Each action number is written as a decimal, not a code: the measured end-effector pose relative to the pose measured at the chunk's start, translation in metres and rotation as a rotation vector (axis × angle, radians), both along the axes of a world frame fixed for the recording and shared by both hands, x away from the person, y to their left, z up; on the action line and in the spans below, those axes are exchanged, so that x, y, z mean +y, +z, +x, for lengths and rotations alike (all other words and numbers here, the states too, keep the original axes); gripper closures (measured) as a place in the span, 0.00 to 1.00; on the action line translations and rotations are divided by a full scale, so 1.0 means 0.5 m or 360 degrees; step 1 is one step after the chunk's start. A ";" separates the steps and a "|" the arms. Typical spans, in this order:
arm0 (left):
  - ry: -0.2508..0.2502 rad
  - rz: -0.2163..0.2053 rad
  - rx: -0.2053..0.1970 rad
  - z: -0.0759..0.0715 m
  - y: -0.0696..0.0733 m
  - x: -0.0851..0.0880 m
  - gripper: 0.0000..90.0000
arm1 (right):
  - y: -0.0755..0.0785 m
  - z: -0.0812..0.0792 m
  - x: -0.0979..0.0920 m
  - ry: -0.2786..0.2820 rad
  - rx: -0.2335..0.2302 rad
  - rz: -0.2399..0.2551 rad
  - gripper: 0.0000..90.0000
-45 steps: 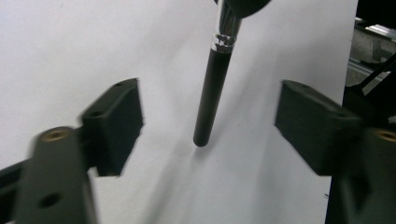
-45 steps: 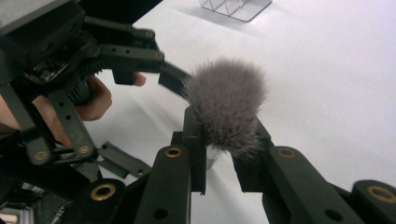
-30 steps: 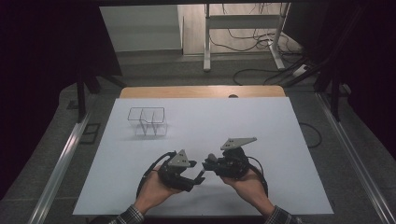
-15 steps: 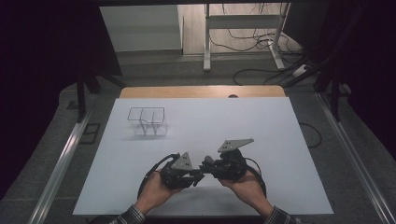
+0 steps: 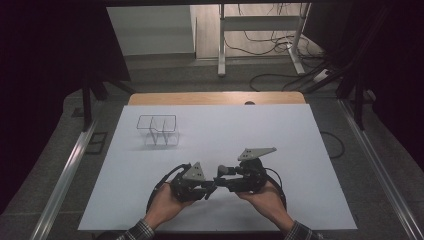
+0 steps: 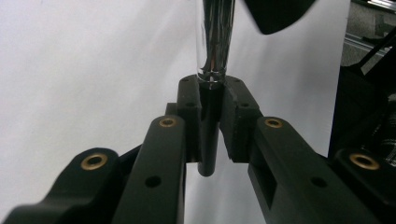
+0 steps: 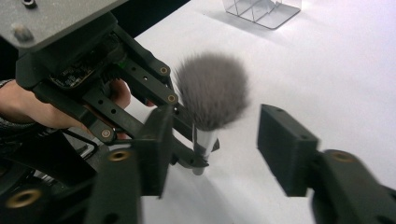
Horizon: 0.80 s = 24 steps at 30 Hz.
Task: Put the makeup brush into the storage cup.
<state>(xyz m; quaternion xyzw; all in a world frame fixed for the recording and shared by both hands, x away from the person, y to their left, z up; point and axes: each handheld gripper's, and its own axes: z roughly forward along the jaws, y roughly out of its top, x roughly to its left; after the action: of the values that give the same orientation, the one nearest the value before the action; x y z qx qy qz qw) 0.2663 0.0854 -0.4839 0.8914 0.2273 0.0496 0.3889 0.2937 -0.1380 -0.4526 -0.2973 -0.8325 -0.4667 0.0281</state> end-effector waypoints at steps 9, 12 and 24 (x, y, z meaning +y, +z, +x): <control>0.0042 -0.0030 0.0009 0.004 0.002 0.009 0.88 | -0.018 0.004 0.005 0.0037 -0.0056 -0.0069 0.12; 0.0052 -0.0033 0.0011 0.005 0.002 0.012 0.88 | -0.020 0.003 0.006 0.0038 -0.0076 -0.0104 0.08; 0.0133 -0.0059 0.0027 0.017 -0.002 0.034 0.88 | -0.038 0.018 -0.013 0.0043 -0.0056 -0.0102 0.02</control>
<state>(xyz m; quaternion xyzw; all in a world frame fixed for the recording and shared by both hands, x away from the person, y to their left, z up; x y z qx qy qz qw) 0.2746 0.1024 -0.4847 0.8742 0.2685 0.0539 0.4010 0.3027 -0.1443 -0.4716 -0.2785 -0.8514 -0.4444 0.0102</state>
